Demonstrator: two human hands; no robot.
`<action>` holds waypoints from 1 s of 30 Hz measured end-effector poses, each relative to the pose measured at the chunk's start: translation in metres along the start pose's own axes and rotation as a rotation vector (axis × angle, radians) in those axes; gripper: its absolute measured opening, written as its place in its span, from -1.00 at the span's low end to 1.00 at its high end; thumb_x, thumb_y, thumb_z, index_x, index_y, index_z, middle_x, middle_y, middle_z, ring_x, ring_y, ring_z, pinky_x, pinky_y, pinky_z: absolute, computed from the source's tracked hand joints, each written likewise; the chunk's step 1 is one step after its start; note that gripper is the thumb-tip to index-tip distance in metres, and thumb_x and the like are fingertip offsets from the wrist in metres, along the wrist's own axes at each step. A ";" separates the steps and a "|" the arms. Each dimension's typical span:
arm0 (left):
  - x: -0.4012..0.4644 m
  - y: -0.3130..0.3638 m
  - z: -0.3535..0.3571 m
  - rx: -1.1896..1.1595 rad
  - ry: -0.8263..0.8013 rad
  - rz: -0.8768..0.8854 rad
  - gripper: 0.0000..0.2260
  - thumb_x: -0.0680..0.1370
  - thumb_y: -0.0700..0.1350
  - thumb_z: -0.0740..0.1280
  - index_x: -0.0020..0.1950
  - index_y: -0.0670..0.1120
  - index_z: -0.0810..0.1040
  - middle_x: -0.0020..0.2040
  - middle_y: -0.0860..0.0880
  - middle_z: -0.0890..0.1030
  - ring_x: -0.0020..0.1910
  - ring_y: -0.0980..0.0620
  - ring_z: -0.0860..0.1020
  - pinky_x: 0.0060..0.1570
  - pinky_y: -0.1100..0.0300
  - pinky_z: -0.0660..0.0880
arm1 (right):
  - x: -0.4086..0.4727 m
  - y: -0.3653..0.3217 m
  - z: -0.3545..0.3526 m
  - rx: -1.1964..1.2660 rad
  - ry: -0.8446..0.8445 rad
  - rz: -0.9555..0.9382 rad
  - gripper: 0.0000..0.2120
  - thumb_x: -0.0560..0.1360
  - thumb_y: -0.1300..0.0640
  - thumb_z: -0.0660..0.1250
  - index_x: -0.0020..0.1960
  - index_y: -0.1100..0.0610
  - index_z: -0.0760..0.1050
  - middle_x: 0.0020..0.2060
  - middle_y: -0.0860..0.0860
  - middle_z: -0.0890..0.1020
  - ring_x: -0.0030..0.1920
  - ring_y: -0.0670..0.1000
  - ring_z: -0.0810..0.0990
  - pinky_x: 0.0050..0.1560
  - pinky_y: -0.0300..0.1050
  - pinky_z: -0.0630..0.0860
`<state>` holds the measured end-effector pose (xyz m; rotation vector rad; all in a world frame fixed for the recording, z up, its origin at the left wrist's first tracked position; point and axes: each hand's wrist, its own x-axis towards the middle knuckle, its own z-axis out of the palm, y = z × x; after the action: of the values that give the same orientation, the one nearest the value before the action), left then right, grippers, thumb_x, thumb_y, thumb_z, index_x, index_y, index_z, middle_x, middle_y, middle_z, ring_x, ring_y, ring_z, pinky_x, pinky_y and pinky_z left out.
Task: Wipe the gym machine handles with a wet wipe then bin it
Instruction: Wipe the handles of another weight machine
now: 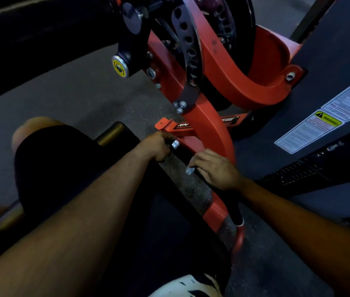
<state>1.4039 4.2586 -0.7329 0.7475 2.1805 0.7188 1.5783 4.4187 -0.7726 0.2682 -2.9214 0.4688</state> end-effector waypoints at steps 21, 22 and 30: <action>0.004 0.000 0.013 0.297 0.122 0.114 -0.80 0.58 -0.20 0.33 0.19 -0.06 0.60 0.15 -0.13 0.68 0.18 -0.16 0.62 0.07 0.12 0.49 | -0.024 -0.001 -0.005 0.034 0.033 0.031 -0.81 0.57 0.27 0.26 0.05 0.11 0.62 -0.11 0.03 0.59 -0.09 0.07 0.57 -0.06 -0.06 0.53; 0.004 -0.002 0.013 0.293 0.122 0.113 -0.80 0.59 -0.19 0.33 0.19 -0.05 0.60 0.15 -0.12 0.68 0.17 -0.14 0.62 0.07 0.13 0.50 | -0.026 0.004 -0.008 0.027 0.001 0.016 -0.81 0.58 0.26 0.26 0.06 0.09 0.62 -0.09 0.02 0.59 -0.07 0.06 0.57 -0.04 -0.06 0.53; 0.002 0.002 0.009 0.182 0.107 0.092 -0.76 0.62 -0.17 0.31 0.25 0.03 0.64 0.11 -0.04 0.69 -0.18 0.11 0.61 -0.17 0.37 0.37 | 0.026 -0.007 0.001 0.123 0.137 0.179 -0.80 0.50 0.28 0.39 0.09 0.11 0.63 -0.10 -0.02 0.55 -0.07 -0.04 0.54 -0.15 -0.05 0.55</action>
<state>1.4098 4.2641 -0.7377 0.9260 2.3441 0.6244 1.5543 4.4077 -0.7659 -0.0112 -2.7989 0.6670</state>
